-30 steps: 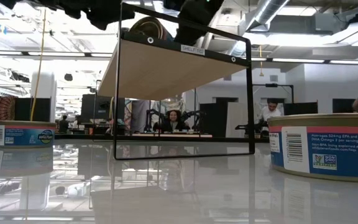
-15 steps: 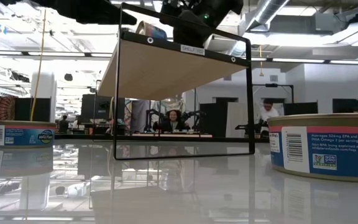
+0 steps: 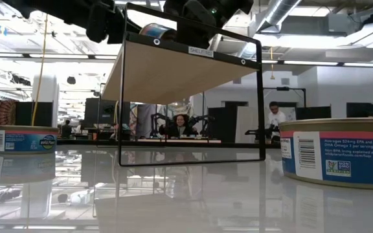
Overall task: Stack canned seafood by type on shelf
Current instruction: Put the blue tuna can on the shelf
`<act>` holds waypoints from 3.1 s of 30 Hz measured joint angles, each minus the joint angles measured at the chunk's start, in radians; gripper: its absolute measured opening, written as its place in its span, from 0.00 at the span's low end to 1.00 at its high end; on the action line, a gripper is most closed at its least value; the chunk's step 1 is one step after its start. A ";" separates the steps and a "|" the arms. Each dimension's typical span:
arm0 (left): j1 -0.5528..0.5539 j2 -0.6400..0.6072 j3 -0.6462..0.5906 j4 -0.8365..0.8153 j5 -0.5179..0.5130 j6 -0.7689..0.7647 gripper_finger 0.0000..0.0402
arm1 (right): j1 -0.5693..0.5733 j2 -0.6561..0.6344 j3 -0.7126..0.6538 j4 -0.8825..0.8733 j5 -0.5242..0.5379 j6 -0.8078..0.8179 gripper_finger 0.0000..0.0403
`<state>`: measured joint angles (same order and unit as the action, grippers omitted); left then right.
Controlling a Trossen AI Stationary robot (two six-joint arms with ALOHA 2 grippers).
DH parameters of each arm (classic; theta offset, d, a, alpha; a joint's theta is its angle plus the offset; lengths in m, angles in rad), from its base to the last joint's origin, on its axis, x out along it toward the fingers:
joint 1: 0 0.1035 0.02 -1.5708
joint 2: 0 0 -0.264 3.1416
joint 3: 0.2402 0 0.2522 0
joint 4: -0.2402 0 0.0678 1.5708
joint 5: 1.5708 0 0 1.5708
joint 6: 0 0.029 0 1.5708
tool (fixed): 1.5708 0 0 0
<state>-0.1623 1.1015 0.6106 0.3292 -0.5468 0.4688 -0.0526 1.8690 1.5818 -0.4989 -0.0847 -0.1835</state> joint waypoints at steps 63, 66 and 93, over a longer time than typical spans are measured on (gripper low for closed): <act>0.028 0.077 0.099 0.018 0.183 -0.020 0.60 | -0.005 -0.084 -0.035 -0.131 0.142 -0.030 0.73; 0.028 0.077 0.099 0.021 0.189 -0.015 0.60 | -0.020 -0.083 -0.035 -0.080 0.041 -0.019 0.73; 0.130 0.077 0.115 0.011 0.280 -0.021 0.59 | -0.103 -0.103 -0.035 -0.124 -0.230 0.004 0.73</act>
<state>-0.0322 1.1782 0.7253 0.3397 -0.2664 0.4480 -0.1557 1.7658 1.5463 -0.6231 -0.3149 -0.1794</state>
